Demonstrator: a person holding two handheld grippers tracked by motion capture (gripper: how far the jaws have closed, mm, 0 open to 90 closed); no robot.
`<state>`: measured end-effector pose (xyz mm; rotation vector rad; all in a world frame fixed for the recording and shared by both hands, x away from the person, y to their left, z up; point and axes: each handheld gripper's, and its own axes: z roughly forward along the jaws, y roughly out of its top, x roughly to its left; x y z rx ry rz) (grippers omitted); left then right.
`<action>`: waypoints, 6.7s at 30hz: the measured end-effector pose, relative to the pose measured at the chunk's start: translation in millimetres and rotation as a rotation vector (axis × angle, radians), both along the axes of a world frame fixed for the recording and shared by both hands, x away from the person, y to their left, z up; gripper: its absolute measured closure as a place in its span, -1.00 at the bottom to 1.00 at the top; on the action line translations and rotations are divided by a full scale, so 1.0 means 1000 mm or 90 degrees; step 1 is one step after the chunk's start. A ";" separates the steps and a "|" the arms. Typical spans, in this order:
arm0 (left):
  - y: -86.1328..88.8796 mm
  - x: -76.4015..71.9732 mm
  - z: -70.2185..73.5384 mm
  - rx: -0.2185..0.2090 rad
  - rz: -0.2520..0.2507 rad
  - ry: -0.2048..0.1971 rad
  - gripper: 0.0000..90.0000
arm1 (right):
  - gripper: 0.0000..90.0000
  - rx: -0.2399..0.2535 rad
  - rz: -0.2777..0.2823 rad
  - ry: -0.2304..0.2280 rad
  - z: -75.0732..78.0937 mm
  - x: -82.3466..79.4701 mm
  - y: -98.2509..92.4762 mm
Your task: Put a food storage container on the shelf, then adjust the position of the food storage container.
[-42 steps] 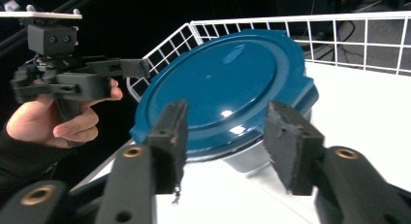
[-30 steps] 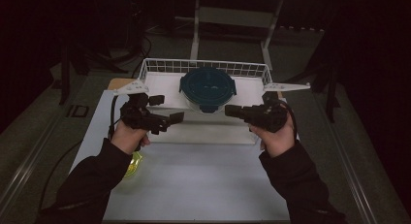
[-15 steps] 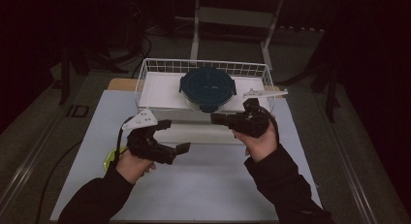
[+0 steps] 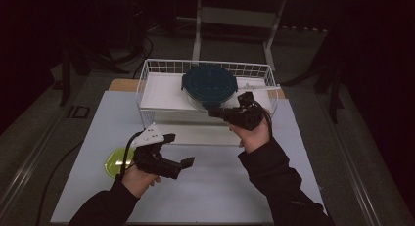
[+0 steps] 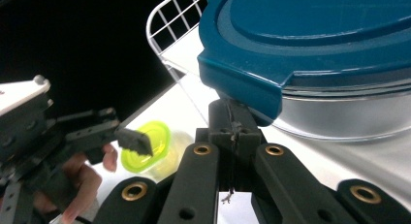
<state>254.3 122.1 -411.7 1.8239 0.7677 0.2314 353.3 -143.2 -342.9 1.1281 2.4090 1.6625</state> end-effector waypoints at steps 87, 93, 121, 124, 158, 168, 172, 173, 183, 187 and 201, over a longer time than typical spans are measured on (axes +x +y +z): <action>0.218 -0.023 -0.089 0.188 0.259 0.112 0.98 | -0.66 0.076 0.016 -0.133 -0.069 -0.128 -0.102; 0.209 -0.017 -0.110 0.213 0.235 0.145 0.98 | -0.66 0.075 0.014 -0.134 -0.070 -0.129 -0.103; 0.128 0.010 -0.115 0.220 0.097 0.149 0.98 | -0.66 0.075 0.004 -0.116 -0.080 -0.128 -0.110; 0.118 0.011 -0.117 0.226 0.084 0.151 0.98 | -0.66 0.074 0.001 -0.116 -0.080 -0.129 -0.111; 0.062 0.032 -0.122 0.223 0.019 0.167 0.98 | -0.66 0.060 -0.007 -0.112 -0.091 -0.132 -0.112; 0.036 0.039 -0.123 0.224 -0.012 0.166 0.98 | -0.66 0.054 -0.017 -0.121 -0.093 -0.132 -0.114; 0.025 0.041 -0.123 0.224 -0.026 0.163 0.98 | -0.66 0.052 -0.020 -0.124 -0.093 -0.131 -0.115; 0.022 0.041 -0.123 0.223 -0.027 0.163 0.98 | -0.66 0.052 -0.021 -0.123 -0.094 -0.131 -0.115; 0.000 0.043 -0.124 0.223 -0.050 0.159 0.98 | -0.66 0.049 -0.023 -0.124 -0.094 -0.131 -0.116; -0.006 0.044 -0.124 0.223 -0.054 0.157 0.98 | -0.66 0.049 -0.023 -0.123 -0.094 -0.130 -0.116; -0.025 0.046 -0.125 0.216 -0.076 0.154 0.98 | -0.66 0.049 -0.023 -0.118 -0.096 -0.130 -0.116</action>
